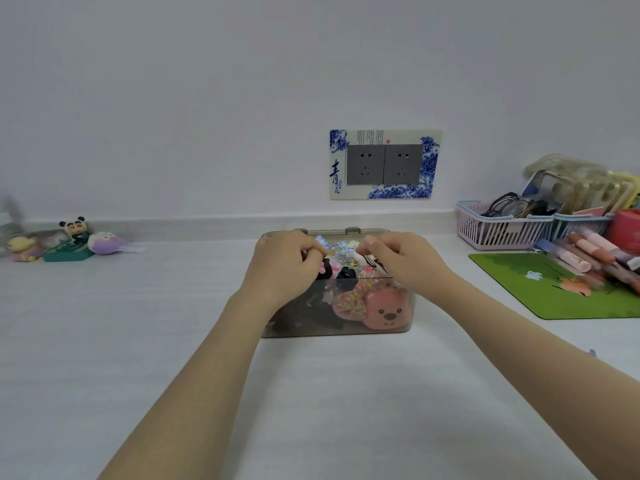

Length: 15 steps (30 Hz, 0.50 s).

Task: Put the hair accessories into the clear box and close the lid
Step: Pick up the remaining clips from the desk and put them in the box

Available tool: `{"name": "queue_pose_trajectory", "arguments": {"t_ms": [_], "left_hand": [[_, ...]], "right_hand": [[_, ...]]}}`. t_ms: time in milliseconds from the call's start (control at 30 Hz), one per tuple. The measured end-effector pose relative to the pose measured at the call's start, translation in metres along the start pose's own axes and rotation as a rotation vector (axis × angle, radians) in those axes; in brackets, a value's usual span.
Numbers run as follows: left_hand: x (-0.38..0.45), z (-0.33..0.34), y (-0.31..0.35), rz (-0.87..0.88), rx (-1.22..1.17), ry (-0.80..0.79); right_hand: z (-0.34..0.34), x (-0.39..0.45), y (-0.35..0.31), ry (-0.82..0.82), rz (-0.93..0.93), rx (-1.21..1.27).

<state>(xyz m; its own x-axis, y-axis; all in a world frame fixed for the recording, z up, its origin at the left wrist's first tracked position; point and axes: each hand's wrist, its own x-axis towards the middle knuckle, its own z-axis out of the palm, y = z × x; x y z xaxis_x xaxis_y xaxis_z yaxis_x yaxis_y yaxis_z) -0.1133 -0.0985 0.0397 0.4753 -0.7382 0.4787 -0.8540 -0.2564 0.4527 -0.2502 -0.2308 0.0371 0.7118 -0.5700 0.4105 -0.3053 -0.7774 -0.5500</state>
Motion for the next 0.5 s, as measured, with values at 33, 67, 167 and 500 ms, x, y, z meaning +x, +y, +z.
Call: {"name": "queue_pose_trajectory", "arguments": {"t_ms": [33,67,167,500], "left_hand": [[-0.002,0.001,0.001,0.006,0.036,-0.028],[-0.003,0.001,0.002,0.002,0.069,-0.061],[-0.003,0.002,0.001,-0.034,0.149,-0.152],[-0.004,0.006,0.006,0.133,0.144,-0.091]], "right_hand": [[0.001,-0.001,0.002,-0.015,0.014,-0.045],[0.003,-0.002,0.003,-0.036,0.020,-0.096],[0.003,-0.007,0.000,-0.062,0.020,-0.126],[-0.015,-0.049,-0.009,0.166,-0.102,0.001]]}}
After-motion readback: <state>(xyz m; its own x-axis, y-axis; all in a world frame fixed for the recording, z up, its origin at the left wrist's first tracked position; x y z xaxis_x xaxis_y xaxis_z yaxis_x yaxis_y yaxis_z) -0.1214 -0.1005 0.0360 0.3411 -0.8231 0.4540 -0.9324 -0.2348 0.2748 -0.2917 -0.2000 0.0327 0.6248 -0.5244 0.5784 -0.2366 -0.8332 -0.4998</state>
